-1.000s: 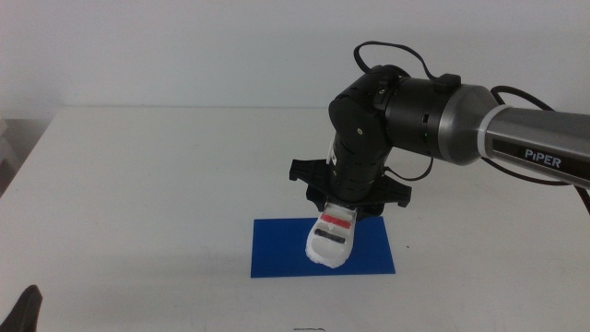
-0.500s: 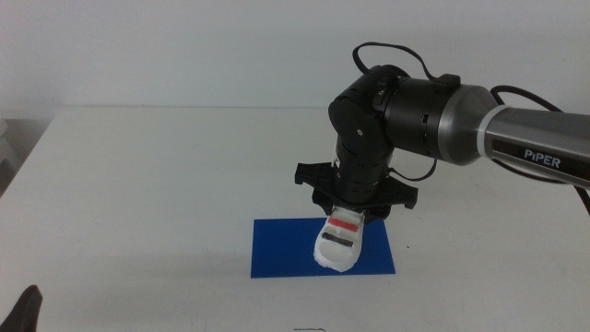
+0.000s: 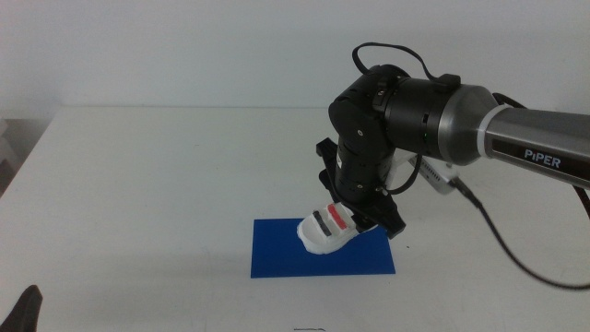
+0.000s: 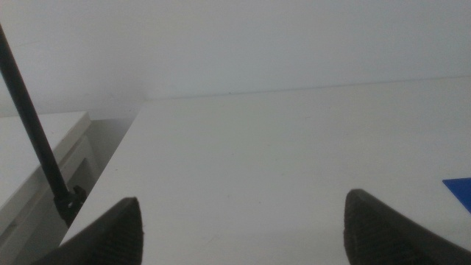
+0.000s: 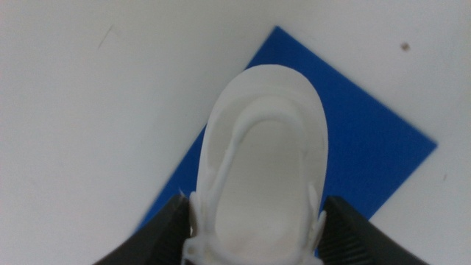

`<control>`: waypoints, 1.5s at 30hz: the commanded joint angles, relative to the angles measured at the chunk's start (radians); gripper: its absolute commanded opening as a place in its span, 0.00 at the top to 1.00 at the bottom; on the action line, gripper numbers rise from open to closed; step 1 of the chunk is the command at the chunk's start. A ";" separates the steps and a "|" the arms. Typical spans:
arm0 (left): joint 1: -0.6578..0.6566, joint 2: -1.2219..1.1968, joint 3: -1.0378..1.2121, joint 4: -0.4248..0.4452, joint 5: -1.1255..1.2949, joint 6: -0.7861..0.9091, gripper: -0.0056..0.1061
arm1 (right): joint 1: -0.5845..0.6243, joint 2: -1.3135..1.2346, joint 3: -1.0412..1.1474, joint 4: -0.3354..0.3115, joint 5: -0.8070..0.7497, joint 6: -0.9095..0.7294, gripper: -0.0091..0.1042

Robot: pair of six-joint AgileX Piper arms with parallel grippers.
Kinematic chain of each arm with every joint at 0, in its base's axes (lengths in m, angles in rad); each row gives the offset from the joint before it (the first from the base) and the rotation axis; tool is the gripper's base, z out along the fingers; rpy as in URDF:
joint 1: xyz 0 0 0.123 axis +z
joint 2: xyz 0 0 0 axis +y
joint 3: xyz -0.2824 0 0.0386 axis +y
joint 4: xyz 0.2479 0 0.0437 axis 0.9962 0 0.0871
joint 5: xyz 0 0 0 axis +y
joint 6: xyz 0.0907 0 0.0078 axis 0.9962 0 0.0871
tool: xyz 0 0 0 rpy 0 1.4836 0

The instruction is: Use one arm to grab the shoe from the table and place it on the mat.

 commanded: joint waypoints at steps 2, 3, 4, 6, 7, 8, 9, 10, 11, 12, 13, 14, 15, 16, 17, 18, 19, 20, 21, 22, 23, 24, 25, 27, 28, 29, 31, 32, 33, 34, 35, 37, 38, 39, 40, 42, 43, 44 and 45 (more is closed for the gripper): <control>-0.005 -0.019 -0.003 -0.009 -0.083 -0.015 0.11 | 0.002 -0.061 -0.026 -0.034 -0.001 0.158 0.93; -0.005 -0.019 -0.003 -0.009 -0.083 -0.015 0.11 | 0.005 -0.057 -0.026 -0.034 0.000 0.201 0.93; -0.005 -0.019 -0.003 -0.009 -0.083 -0.015 0.11 | 0.006 -0.055 -0.026 -0.034 0.000 0.246 0.93; -0.005 -0.019 -0.003 -0.009 -0.083 -0.015 0.11 | 0.014 -0.047 -0.026 -0.040 0.000 0.335 0.93; -0.005 -0.019 -0.003 -0.009 -0.083 -0.015 0.11 | 0.017 -0.047 -0.026 -0.045 0.002 0.373 0.93; -0.005 -0.019 -0.003 -0.009 -0.083 -0.015 0.11 | 0.020 -0.044 -0.026 -0.042 0.007 0.391 0.93; -0.005 -0.019 -0.003 -0.009 -0.083 -0.015 0.11 | 0.022 -0.040 -0.030 -0.033 0.015 0.391 0.93; -0.005 -0.019 -0.003 -0.009 -0.083 -0.015 0.11 | 0.022 -0.036 -0.039 -0.021 0.028 0.391 0.93; -0.005 -0.019 -0.003 -0.009 -0.083 -0.015 0.11 | 0.022 -0.028 -0.051 -0.015 0.038 0.390 0.93; -0.005 -0.019 -0.003 -0.009 -0.083 -0.015 0.11 | 0.022 -0.019 -0.066 -0.009 0.052 0.390 0.93; -0.005 -0.019 -0.003 -0.009 -0.083 -0.015 0.11 | 0.022 -0.006 -0.080 -0.005 0.065 0.390 0.93; -0.005 -0.019 -0.003 -0.009 -0.083 -0.015 0.11 | 0.022 0.007 -0.099 0.004 0.085 0.390 0.93; -0.005 -0.019 -0.003 -0.009 -0.083 -0.015 0.11 | 0.022 0.018 -0.115 0.012 0.101 0.390 0.93; -0.005 -0.019 -0.003 -0.009 -0.083 -0.015 0.11 | 0.022 0.034 -0.136 0.016 0.118 0.390 0.93; -0.005 -0.019 -0.003 -0.009 -0.083 -0.015 0.11 | 0.022 0.048 -0.156 0.017 0.138 0.390 0.93; -0.005 -0.019 -0.003 -0.009 -0.083 -0.015 0.11 | 0.024 0.064 -0.174 0.017 0.154 0.390 0.93; -0.005 -0.019 -0.003 -0.009 -0.083 -0.015 0.11 | 0.024 0.075 -0.190 0.017 0.163 0.390 0.93; -0.005 -0.019 -0.003 -0.009 -0.083 -0.015 0.11 | 0.024 0.086 -0.202 0.020 0.169 0.390 0.93; -0.005 -0.019 -0.003 -0.009 -0.083 -0.015 0.11 | 0.024 0.096 -0.211 0.026 0.171 0.390 0.93; -0.005 -0.019 -0.003 -0.009 -0.083 -0.015 0.11 | 0.024 0.103 -0.216 0.037 0.171 0.390 0.93; -0.005 -0.019 -0.003 -0.009 -0.083 -0.015 0.11 | 0.024 0.108 -0.218 0.045 0.168 0.390 0.93; -0.005 -0.019 -0.003 -0.009 -0.083 -0.015 0.11 | 0.024 0.113 -0.219 0.047 0.160 0.390 0.93; -0.005 -0.019 -0.003 -0.009 -0.083 -0.015 0.11 | 0.024 0.114 -0.219 0.048 0.157 0.390 0.93; -0.005 -0.019 -0.003 -0.009 -0.083 -0.015 0.11 | 0.024 0.121 -0.219 0.049 0.153 0.390 0.93; -0.005 -0.019 -0.003 -0.009 -0.083 -0.015 0.11 | 0.024 0.122 -0.219 0.051 0.152 0.390 0.93; -0.005 -0.019 -0.003 -0.009 -0.083 -0.015 0.11 | 0.024 0.123 -0.219 0.051 0.151 0.390 0.93; -0.005 -0.019 -0.003 -0.009 -0.083 -0.015 0.11 | 0.024 0.123 -0.219 0.052 0.149 0.390 0.93; -0.005 -0.019 -0.003 -0.009 -0.083 -0.015 0.11 | 0.024 0.123 -0.219 0.051 0.148 0.390 0.93; -0.005 -0.019 -0.003 -0.009 -0.083 -0.015 0.11 | 0.024 0.123 -0.219 0.071 0.148 0.390 0.93; -0.005 -0.019 -0.003 -0.009 -0.083 -0.015 0.11 | 0.024 0.123 -0.219 0.078 0.148 0.390 0.93; -0.005 -0.019 -0.003 -0.009 -0.083 -0.015 0.11 | 0.024 0.123 -0.219 0.086 0.143 0.390 0.93; -0.005 -0.019 -0.003 -0.009 -0.083 -0.015 0.11 | 0.023 0.123 -0.219 0.098 0.134 0.390 0.93; -0.005 -0.019 -0.003 -0.009 -0.083 -0.015 0.11 | 0.023 0.123 -0.219 0.103 0.132 0.390 0.93; -0.005 -0.019 -0.003 -0.009 -0.083 -0.015 0.11 | 0.023 0.123 -0.219 0.107 0.130 0.390 0.92; -0.005 -0.019 -0.003 -0.009 -0.083 -0.015 0.11 | 0.023 0.123 -0.219 0.114 0.130 0.390 0.91; -0.005 -0.019 -0.003 -0.009 -0.083 -0.015 0.11 | 0.023 0.123 -0.219 0.138 0.132 0.390 0.86; -0.005 -0.019 -0.003 -0.009 -0.083 -0.015 0.11 | 0.023 0.123 -0.219 0.144 0.131 0.390 0.83; -0.005 -0.019 -0.003 -0.009 -0.083 -0.015 0.11 | 0.023 0.123 -0.219 0.144 0.130 0.390 0.79; -0.005 -0.019 -0.003 -0.009 -0.083 -0.015 0.11 | 0.023 0.123 -0.219 0.141 0.130 0.390 0.75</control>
